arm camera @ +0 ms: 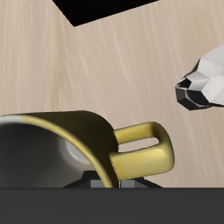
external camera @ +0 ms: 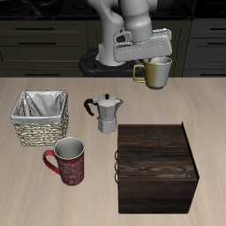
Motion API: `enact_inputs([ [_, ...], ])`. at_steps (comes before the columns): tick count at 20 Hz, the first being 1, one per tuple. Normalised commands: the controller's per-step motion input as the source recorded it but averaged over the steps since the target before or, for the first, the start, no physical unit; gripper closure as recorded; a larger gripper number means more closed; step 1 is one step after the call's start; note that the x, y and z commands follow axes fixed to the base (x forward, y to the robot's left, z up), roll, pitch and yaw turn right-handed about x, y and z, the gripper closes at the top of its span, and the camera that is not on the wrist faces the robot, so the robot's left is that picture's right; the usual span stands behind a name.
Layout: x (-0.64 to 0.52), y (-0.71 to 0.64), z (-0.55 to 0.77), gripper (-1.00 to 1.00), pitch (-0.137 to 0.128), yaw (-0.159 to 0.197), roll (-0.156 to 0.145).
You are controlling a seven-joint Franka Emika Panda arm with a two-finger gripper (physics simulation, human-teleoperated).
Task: Place the white and yellow mug in the basket
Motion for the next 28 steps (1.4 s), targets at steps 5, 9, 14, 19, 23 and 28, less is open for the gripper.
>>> enact_inputs([
  [5,0.01,-0.14,0.43,1.0,-0.018,0.019,0.022],
  [9,-0.02,-0.05,0.26,1.0,-0.031,0.049,-0.006],
  [14,0.15,-0.19,0.06,1.0,0.073,0.045,0.015],
  [19,0.19,-0.74,0.4,1.0,0.014,0.076,-0.025],
  [23,0.14,-0.73,0.39,1.0,-0.046,0.05,-0.073],
  [28,0.26,-0.99,0.38,1.0,-0.007,-0.006,-0.054],
])
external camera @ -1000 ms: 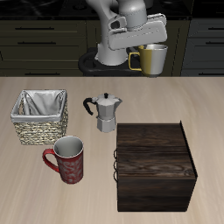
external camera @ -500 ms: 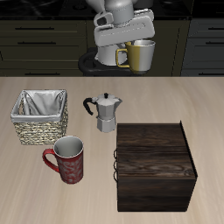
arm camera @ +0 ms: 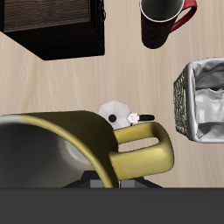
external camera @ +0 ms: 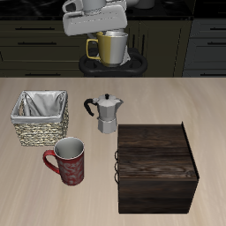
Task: Place the white and yellow mug in the basket
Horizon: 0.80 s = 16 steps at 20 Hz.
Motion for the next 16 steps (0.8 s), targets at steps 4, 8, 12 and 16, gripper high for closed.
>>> enact_inputs([
  [4,0.11,-0.52,0.14,1.0,-0.005,-0.034,0.029],
  [8,0.09,-0.56,0.11,1.0,-0.045,0.005,0.162],
  [12,0.2,-0.51,-0.08,1.0,0.047,-0.018,0.044],
  [16,0.31,-0.91,0.06,1.0,0.074,-0.047,-0.036],
])
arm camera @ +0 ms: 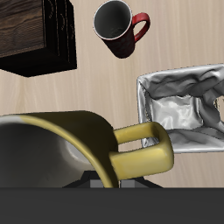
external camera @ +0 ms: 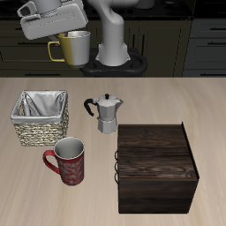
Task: Place the white and yellow mug in the basket
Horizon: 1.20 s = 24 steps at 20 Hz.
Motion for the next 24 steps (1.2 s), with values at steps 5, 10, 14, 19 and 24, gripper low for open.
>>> enact_inputs([
  [5,0.2,-0.77,0.2,1.0,-0.017,-0.055,-0.088],
  [10,0.06,-0.69,0.01,1.0,-0.013,-0.011,-0.095],
  [14,-0.01,-0.43,0.04,1.0,-0.005,-0.041,-0.07],
  [19,-0.01,-0.36,-0.07,1.0,0.0,-0.016,-0.063],
  [24,0.06,-0.19,-0.22,1.0,0.021,-0.012,-0.049],
])
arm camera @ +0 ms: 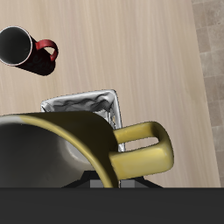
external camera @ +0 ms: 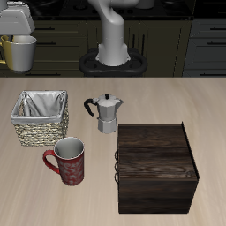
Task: Place the white and yellow mug in the basket
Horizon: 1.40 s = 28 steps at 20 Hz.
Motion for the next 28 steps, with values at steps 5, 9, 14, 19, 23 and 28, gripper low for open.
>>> enact_inputs([
  [5,0.03,-0.02,-0.22,1.0,0.004,0.024,-0.027],
  [9,0.03,-0.07,-0.42,1.0,0.045,-0.036,-0.012],
  [14,-0.03,0.02,-0.46,1.0,0.048,0.004,-0.003],
  [19,0.0,0.15,-0.42,1.0,0.057,0.01,0.02],
  [23,0.0,0.12,-0.32,1.0,0.042,0.01,0.02],
  [28,0.02,-0.03,-0.4,1.0,0.045,0.013,-0.009],
])
